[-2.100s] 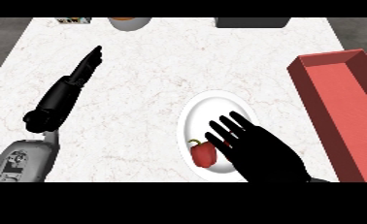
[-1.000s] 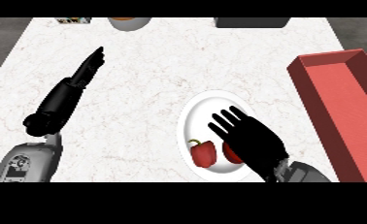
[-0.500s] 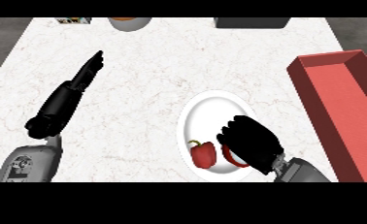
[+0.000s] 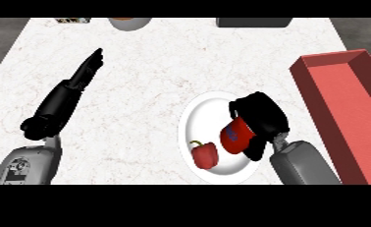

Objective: Pick the can from the plate and place it in the cardboard box

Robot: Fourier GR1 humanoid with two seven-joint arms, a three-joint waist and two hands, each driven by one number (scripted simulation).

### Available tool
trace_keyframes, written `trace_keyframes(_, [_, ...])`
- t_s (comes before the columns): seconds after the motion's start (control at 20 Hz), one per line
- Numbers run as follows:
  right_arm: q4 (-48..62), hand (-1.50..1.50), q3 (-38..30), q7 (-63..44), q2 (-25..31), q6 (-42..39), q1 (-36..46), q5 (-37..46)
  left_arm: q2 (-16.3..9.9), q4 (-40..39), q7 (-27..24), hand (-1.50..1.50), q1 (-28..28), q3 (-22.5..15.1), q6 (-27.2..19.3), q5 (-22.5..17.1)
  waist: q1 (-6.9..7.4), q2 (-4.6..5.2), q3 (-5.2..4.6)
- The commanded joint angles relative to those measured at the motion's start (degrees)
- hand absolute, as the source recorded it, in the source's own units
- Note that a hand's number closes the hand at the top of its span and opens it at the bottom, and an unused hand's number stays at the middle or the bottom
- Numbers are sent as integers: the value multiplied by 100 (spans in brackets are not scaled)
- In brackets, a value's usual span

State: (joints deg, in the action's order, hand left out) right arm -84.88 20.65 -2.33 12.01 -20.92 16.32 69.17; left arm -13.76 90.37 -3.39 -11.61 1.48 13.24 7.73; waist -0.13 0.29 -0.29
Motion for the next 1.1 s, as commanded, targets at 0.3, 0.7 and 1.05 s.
trace_keyframes(0.3, [1912,150,-2028,-2161,-954,1451,2107,185,167,85,-33,0,51,-263,-21,151,283,38,33])
trace_keyframes(0.7, [1512,150,-1755,-2846,-1012,1459,2885,759,-56,16,102,0,-29,111,201,-103,66,-44,28])
trace_keyframes(1.05, [809,150,-2663,-4102,-778,2316,3020,970,-131,0,111,0,-102,315,175,-190,13,-64,30])
